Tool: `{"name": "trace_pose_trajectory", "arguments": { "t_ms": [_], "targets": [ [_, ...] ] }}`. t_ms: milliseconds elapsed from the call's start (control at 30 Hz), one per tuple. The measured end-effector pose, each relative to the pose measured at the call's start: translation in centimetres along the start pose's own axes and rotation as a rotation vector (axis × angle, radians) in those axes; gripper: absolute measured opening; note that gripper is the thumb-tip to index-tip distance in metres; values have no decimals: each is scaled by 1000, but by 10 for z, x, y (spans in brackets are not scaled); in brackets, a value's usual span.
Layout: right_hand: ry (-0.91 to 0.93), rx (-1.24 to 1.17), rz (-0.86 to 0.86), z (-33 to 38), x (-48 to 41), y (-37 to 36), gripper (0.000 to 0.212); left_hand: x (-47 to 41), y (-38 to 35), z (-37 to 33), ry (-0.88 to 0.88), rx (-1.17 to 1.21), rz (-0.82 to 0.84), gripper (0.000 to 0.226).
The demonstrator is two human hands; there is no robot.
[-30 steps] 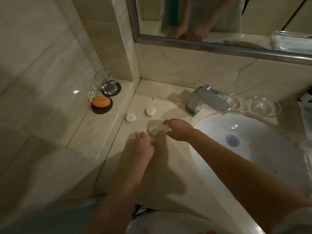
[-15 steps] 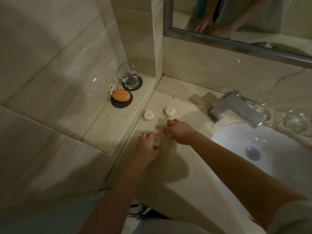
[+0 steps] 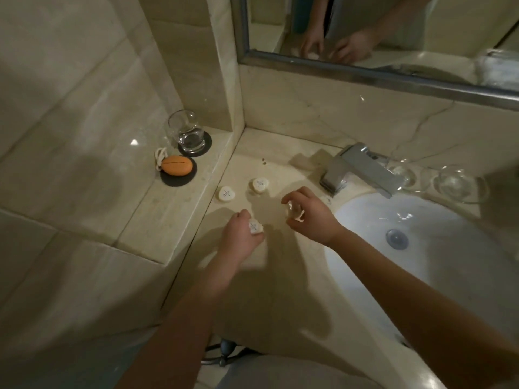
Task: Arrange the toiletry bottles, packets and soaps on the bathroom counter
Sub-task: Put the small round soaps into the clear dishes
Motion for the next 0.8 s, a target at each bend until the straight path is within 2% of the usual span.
{"name": "trace_pose_trajectory", "arguments": {
  "t_ms": [167, 433, 633, 800],
  "targets": [
    [-125, -21, -149, -22, 43, 55, 38, 10, -10, -59, -150, 47, -7, 39],
    [-335, -23, -303, -76, 120, 135, 39, 42, -43, -177, -376, 69, 12, 45],
    [-479, -55, -396, -139, 172, 179, 39, 64, -86, -258, -474, 129, 54, 45],
    [-599, -49, -431, -192, 198, 212, 38, 66, -125, -310, -488, 95, 109, 48]
  ]
}}
Point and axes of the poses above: each hand's wrist, its own x-axis away from the middle knuckle, its own y-axis out of the back of the hand, z = x × y, the point moved 6 cm from there along -x, towards the middle knuckle, and after that the axes turned 6 degrees about x, right-handed, at the moved point
